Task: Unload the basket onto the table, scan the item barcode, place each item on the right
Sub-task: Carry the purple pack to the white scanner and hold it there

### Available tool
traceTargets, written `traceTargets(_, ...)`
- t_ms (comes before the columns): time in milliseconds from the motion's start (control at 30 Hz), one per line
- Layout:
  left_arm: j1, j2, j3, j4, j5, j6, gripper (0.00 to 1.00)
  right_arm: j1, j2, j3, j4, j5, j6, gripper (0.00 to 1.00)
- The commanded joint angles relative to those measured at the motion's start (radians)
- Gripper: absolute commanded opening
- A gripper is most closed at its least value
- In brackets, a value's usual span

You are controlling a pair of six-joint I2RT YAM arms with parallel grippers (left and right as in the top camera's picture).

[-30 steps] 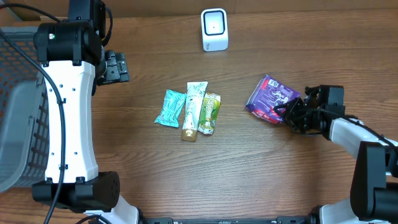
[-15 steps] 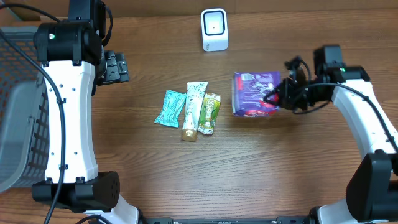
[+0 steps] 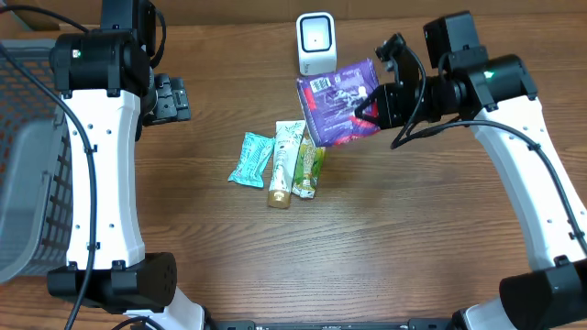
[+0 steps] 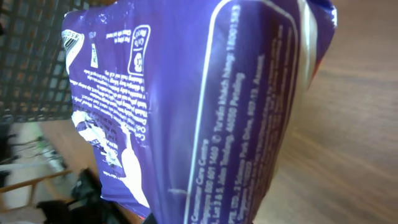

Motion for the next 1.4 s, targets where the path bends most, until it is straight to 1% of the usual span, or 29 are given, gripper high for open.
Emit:
traceTargets(0,0.0,-0.015,0.016,0.002,-0.006,0.011,1.0,0.033,-0.028,0.032,0.016,0.208,0.024,0.04)
traceTargets(33,0.0,-0.015,0.016,0.002,-0.006,0.011,1.0,0.048,-0.028,0.032,0.019,0.299,0.04,0.04)
traceTargets(67,0.0,-0.015,0.016,0.002,-0.006,0.011,1.0,0.092,-0.021,0.032,0.021,0.554,0.069,0.04)
traceTargets(100,0.0,-0.015,0.016,0.002,-0.006,0.011,1.0,0.118,-0.015,0.032,0.027,0.684,0.087,0.04)
traceTargets(167,0.0,-0.015,0.016,0.002,-0.006,0.011,0.99,0.161,-0.006,0.032,0.066,0.871,0.111,0.04)
traceTargets(200,0.0,-0.015,0.016,0.002,-0.006,0.011,1.0,0.203,0.005,0.032,0.161,1.076,0.109,0.04)
traceTargets(267,0.0,-0.015,0.016,0.002,-0.006,0.011,0.99,0.235,0.022,0.032,0.291,1.255,0.074,0.04)
traceTargets(300,0.0,-0.015,0.016,0.002,-0.006,0.011,1.0,0.245,0.035,0.032,0.36,1.308,0.025,0.04)
traceTargets(333,0.0,-0.015,0.016,0.002,-0.006,0.011,1.0,0.254,0.053,0.032,0.457,1.353,-0.069,0.04)
traceTargets(500,0.0,-0.015,0.016,0.002,-0.006,0.011,1.0,0.266,0.148,0.032,0.727,1.436,-0.427,0.04)
traceTargets(633,0.0,-0.015,0.016,0.002,-0.006,0.011,1.0,0.268,0.233,0.032,0.941,1.436,-0.766,0.04)
traceTargets(733,0.0,-0.015,0.016,0.002,-0.006,0.011,1.0,0.268,0.3,0.032,1.097,1.436,-0.924,0.04)
traceTargets(1000,0.0,-0.015,0.016,0.002,-0.006,0.011,0.99,0.268,0.482,0.032,1.51,1.415,-1.241,0.04)
traceTargets(1033,0.0,-0.015,0.016,0.002,-0.006,0.011,1.0,0.268,0.504,0.032,1.558,1.408,-1.297,0.04)
traceTargets(1100,0.0,-0.015,0.016,0.002,-0.006,0.011,1.0,0.27,0.534,0.032,1.622,1.405,-1.361,0.04)
traceTargets(1133,0.0,-0.015,0.016,0.002,-0.006,0.011,1.0,0.27,0.554,0.032,1.633,1.402,-1.381,0.04)
traceTargets(1367,0.0,-0.015,0.016,0.002,-0.006,0.011,0.99,0.26,0.629,0.031,1.631,1.35,-1.38,0.04)
